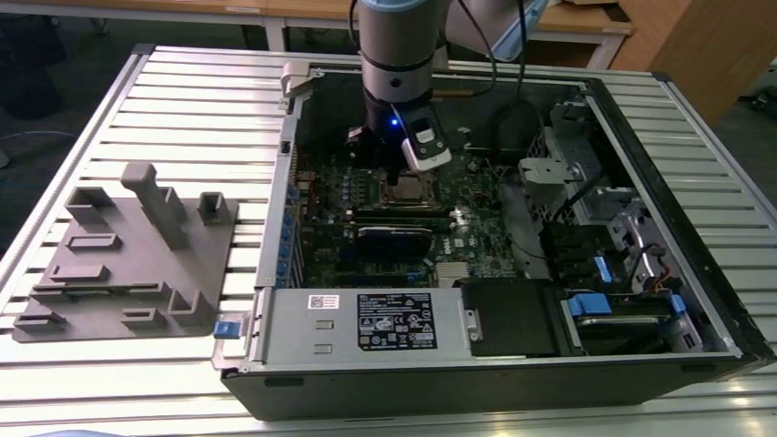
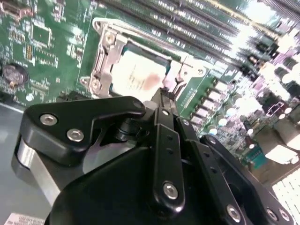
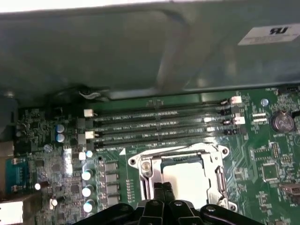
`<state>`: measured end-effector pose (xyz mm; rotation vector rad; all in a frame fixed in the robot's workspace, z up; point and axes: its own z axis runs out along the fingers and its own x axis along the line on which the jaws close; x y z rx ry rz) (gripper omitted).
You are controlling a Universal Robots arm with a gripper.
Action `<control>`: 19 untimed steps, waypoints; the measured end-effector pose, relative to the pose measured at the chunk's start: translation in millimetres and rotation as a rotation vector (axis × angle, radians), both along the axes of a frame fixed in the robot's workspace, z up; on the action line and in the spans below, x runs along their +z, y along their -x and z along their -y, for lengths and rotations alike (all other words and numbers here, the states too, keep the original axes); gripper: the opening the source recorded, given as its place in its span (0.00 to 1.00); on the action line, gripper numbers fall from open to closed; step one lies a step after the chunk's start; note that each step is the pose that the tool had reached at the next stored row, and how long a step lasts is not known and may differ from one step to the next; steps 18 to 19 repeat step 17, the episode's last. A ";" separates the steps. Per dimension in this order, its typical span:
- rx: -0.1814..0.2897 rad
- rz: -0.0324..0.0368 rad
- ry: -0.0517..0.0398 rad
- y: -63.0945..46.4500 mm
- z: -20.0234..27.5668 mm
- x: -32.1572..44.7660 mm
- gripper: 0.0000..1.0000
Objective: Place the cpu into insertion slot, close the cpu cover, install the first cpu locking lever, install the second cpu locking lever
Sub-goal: 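Install the second cpu locking lever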
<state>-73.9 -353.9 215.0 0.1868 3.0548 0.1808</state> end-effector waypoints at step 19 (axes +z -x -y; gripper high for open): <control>-0.001 -0.0016 0.0427 -17.5 -10.1 0.0 0.11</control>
